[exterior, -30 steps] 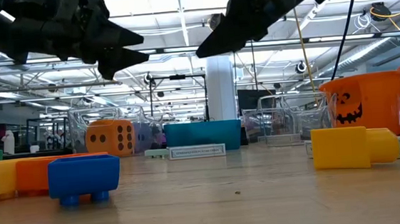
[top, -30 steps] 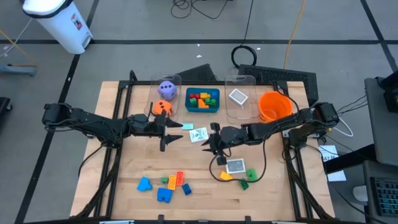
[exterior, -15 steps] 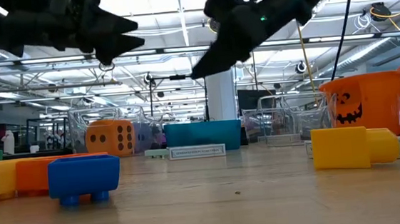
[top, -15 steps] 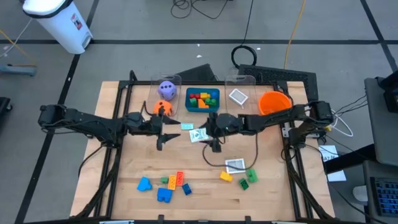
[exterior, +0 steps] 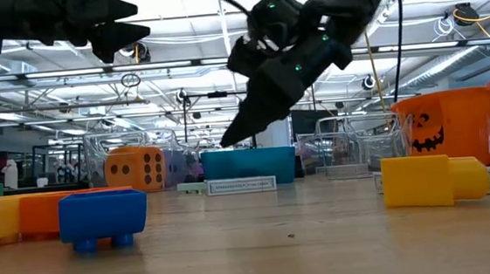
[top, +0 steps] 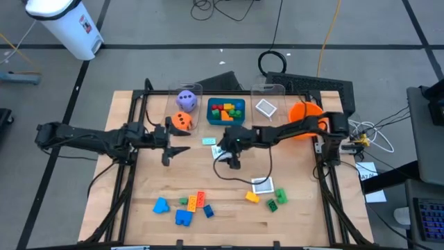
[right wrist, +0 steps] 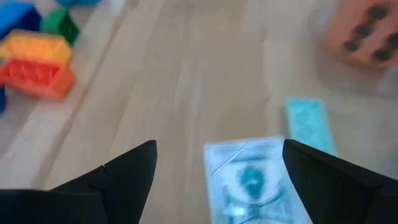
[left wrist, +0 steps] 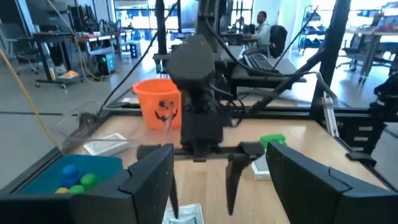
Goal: Pick & Place Toys
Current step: Put the blue deck of cards into the right transparent bin
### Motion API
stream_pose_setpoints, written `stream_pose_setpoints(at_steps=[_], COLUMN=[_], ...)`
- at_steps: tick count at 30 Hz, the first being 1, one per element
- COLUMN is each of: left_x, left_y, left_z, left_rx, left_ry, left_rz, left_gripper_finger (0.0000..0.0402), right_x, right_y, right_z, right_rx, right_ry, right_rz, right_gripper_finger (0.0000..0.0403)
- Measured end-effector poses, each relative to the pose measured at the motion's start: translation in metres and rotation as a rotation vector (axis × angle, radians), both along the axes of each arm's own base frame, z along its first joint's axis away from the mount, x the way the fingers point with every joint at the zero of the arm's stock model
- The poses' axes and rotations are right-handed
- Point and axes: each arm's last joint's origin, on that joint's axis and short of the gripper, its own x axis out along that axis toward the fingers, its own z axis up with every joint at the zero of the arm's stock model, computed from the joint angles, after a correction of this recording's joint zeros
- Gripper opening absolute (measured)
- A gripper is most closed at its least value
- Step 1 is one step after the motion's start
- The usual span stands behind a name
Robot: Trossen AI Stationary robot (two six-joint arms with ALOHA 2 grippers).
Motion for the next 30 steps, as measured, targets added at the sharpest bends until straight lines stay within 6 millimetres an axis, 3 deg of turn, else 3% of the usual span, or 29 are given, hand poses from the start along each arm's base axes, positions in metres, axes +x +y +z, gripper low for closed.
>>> stream_pose_setpoints(at_steps=[8,20,30], left_x=[-0.001,-0.002,-0.002], left_y=[-0.001,-0.004,-0.007], left_z=[-0.003,-0.007,-0.006], left_rx=[-0.032,-0.061,-0.061], left_ry=[0.037,0.075,0.073], left_rz=[-0.029,-0.083,-0.095], left_gripper_finger=[0.0257,0.0257,0.0257], right_x=[0.032,0.026,0.022], right_y=[-0.004,-0.023,-0.020], right_z=[-0.004,-0.011,-0.015], right_rx=[-0.069,-0.104,-0.097], right_ry=[0.116,0.231,0.297], right_rz=[0.053,-0.039,-0.027], right_gripper_finger=[0.0332,0.0331,0.0331])
